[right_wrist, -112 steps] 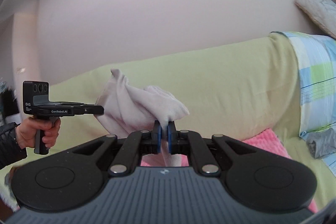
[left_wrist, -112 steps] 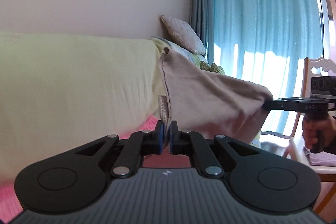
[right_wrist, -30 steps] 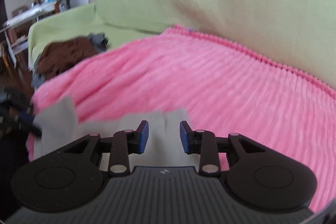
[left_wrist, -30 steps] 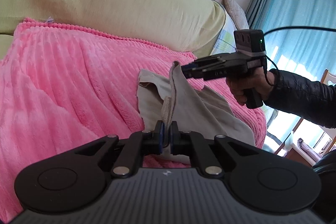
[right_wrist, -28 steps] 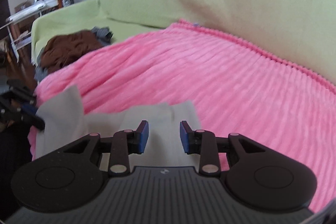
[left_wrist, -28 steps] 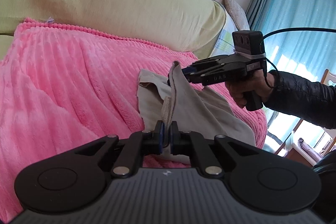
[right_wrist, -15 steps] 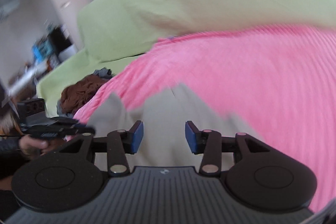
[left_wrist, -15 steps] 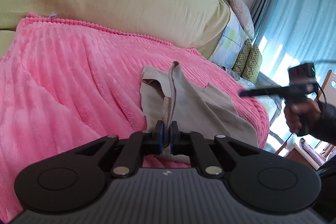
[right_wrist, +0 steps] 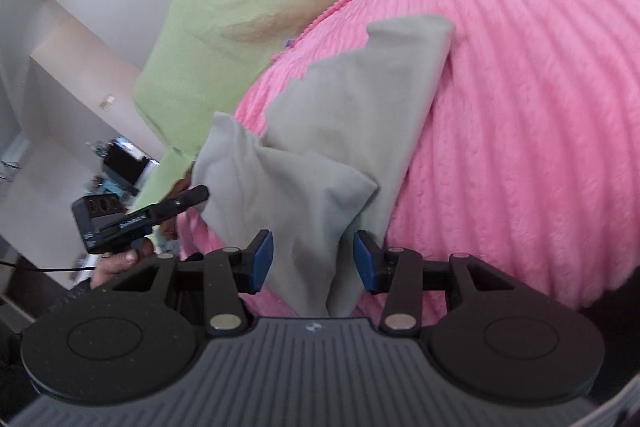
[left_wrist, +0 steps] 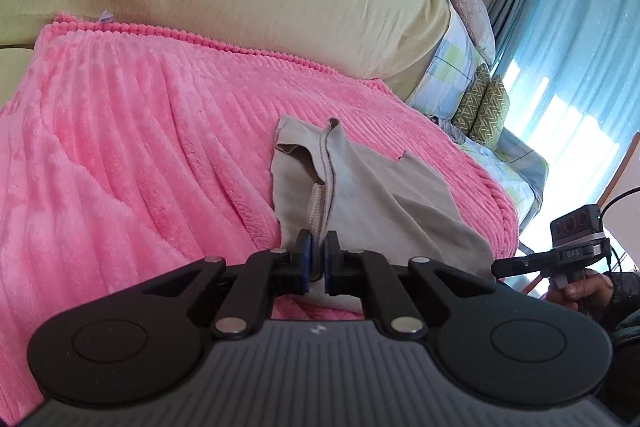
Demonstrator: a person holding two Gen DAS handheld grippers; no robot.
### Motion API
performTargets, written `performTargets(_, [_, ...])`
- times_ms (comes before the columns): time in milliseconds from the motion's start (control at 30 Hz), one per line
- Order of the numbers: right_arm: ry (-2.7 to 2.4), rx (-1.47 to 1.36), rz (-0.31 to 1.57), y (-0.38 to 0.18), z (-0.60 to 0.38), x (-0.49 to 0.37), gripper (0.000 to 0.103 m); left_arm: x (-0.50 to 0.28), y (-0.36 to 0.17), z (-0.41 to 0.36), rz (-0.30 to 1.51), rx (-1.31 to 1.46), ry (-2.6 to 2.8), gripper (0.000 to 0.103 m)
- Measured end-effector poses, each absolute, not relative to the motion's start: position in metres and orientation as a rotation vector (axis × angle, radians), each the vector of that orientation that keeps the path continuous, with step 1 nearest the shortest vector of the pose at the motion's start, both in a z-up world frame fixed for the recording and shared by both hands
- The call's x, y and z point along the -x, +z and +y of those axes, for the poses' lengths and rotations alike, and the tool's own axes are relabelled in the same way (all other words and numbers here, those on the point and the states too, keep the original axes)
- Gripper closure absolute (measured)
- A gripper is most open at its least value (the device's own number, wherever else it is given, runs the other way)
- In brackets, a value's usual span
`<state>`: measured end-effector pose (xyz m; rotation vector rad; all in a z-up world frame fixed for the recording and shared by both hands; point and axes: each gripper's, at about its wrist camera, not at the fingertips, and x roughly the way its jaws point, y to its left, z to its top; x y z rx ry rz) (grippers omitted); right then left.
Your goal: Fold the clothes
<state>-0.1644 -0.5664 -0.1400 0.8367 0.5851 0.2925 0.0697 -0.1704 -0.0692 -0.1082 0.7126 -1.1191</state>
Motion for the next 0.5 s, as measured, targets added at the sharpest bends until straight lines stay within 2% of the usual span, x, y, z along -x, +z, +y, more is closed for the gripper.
performTargets(167, [0.324,-0.947,0.522,-0.150,-0.572,0.159,0.065,-0.070,-0.068,-0.172,0.709,0.092,-1.118,0.100])
performTargets(267, [0.306,-1.017,0.507,-0.156,-0.578,0.162,0.074,-0.068,-0.067,-0.172,0.707,0.086,-1.117,0.100])
performTargets(367, [0.274,-1.054,0.508,-0.156,-0.581,0.166,0.095,-0.065,-0.066,-0.173,0.701,0.076,-1.116,0.100])
performTargets(500, [0.245,-0.976,0.541,-0.134,-0.578,0.166,0.097,-0.061,-0.052,-0.175,0.659,0.060,-1.123,0.100])
